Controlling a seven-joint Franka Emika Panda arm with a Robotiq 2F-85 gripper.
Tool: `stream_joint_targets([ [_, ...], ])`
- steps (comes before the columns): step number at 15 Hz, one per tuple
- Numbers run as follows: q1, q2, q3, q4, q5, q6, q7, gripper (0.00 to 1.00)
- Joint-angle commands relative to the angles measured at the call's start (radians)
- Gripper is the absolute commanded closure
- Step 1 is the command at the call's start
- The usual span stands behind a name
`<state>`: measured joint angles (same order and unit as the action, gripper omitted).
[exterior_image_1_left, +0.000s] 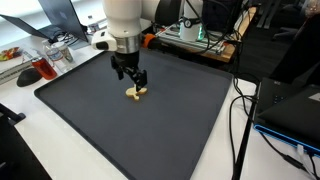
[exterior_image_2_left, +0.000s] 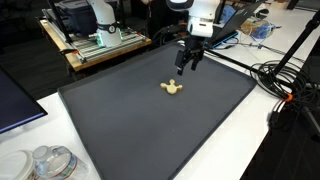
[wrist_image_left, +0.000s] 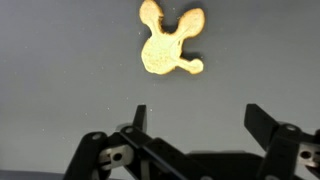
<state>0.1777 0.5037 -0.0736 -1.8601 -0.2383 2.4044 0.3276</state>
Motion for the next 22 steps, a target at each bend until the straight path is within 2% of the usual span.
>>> stream_joint_targets([
  [1,-0.018,-0.079,-0.016,-0.159,-0.006,0.105,0.011,0.0],
  [6,-0.083,-0.078,0.0,-0.241,0.041,0.208,-0.082,0.0],
  [14,-0.176,-0.033,0.061,-0.23,0.164,0.208,-0.268,0.0],
  [17,-0.179,-0.016,0.069,-0.215,0.18,0.207,-0.297,0.0],
  [22,-0.149,0.036,0.052,-0.169,0.156,0.204,-0.265,0.0],
])
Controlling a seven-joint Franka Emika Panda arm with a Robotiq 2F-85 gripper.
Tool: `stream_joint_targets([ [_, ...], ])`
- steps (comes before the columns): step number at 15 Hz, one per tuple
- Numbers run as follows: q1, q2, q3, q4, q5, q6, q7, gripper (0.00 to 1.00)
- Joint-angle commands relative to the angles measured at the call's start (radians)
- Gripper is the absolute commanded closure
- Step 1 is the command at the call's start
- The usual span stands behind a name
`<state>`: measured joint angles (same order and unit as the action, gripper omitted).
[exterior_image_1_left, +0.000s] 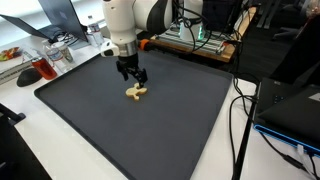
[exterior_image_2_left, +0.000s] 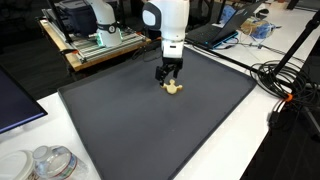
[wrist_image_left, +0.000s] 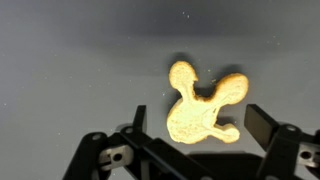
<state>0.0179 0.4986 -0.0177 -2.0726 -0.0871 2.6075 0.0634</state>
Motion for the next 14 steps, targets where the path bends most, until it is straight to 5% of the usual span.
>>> stream_joint_targets([
  [1,0.013,0.052,-0.005,0.053,0.005,0.002,0.0,0.0],
  [14,0.003,0.141,-0.001,0.136,0.014,-0.011,-0.015,0.0],
])
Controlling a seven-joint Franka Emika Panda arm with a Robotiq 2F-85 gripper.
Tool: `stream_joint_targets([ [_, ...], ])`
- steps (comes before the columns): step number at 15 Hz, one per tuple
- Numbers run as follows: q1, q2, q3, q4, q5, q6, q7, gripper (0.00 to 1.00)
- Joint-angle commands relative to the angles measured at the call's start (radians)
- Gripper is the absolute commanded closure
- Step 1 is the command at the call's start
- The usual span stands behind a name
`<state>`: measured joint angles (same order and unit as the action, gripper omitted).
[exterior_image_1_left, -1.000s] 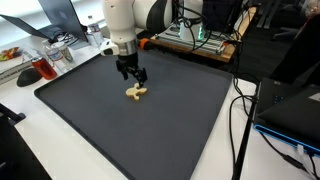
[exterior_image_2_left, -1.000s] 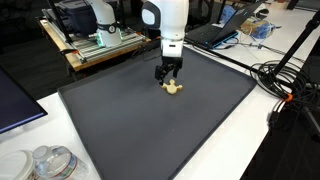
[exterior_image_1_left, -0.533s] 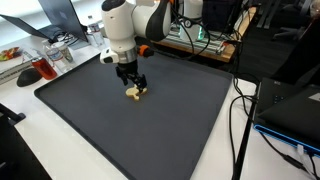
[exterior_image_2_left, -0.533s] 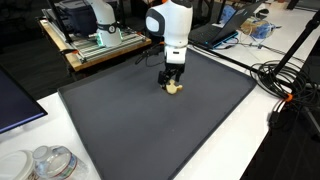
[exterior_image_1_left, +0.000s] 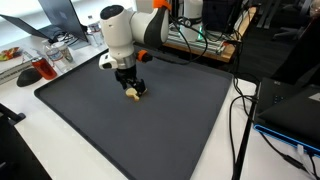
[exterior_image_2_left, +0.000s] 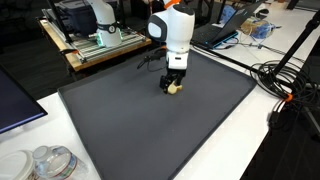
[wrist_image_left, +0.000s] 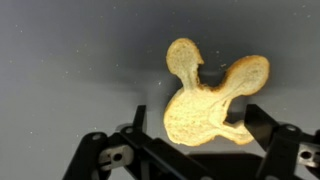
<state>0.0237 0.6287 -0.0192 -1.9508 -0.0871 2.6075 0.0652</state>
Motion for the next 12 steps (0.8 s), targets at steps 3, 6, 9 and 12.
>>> stream_joint_targets([
  [3,-0.009,0.008,0.004,0.007,0.018,-0.011,-0.024,0.0],
  [6,-0.011,0.013,0.007,0.007,0.017,0.0,-0.029,0.0],
  [9,-0.008,0.021,0.005,0.009,0.01,0.001,-0.037,0.28],
  [12,-0.005,0.022,0.011,0.009,0.009,0.006,-0.044,0.49],
])
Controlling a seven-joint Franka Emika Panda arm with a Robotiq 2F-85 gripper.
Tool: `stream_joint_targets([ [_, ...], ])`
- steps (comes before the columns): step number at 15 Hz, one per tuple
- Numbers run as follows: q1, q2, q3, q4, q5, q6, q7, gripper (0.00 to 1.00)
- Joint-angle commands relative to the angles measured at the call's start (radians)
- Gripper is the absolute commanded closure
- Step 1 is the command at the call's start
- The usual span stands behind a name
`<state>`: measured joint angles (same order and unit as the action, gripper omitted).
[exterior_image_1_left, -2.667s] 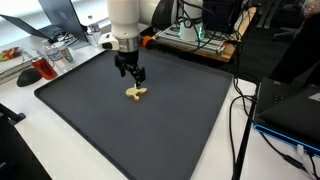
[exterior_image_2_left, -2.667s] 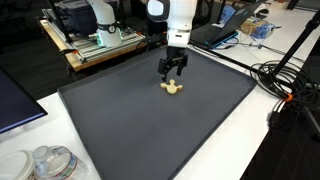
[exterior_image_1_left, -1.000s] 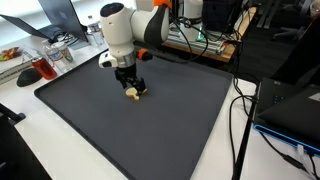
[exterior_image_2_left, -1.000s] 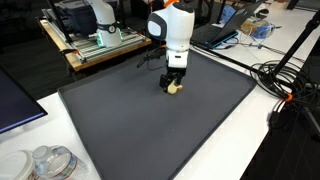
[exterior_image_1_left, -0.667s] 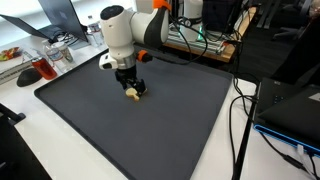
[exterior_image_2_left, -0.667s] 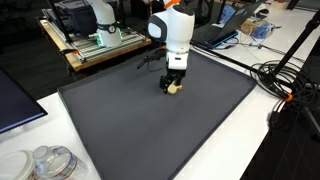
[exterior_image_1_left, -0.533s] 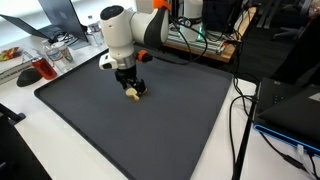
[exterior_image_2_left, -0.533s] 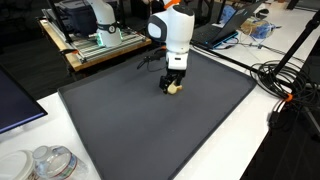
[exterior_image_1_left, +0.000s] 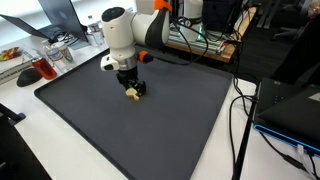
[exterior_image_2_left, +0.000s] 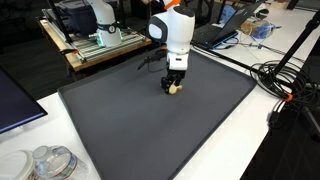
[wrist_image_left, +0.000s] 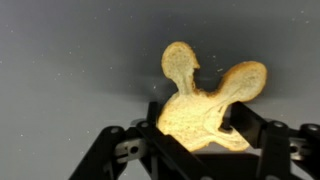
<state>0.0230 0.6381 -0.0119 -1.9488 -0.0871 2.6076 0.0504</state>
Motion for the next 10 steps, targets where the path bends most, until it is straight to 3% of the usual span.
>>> stream_joint_targets([
  [1,-0.005,0.011,0.003,0.007,0.008,0.008,-0.03,0.55],
  [7,-0.006,-0.001,0.007,0.005,0.011,-0.002,-0.041,0.95],
  [9,-0.005,-0.008,0.009,0.003,0.01,-0.012,-0.046,1.0],
  [10,-0.002,-0.008,0.006,0.002,0.006,-0.013,-0.046,0.96],
])
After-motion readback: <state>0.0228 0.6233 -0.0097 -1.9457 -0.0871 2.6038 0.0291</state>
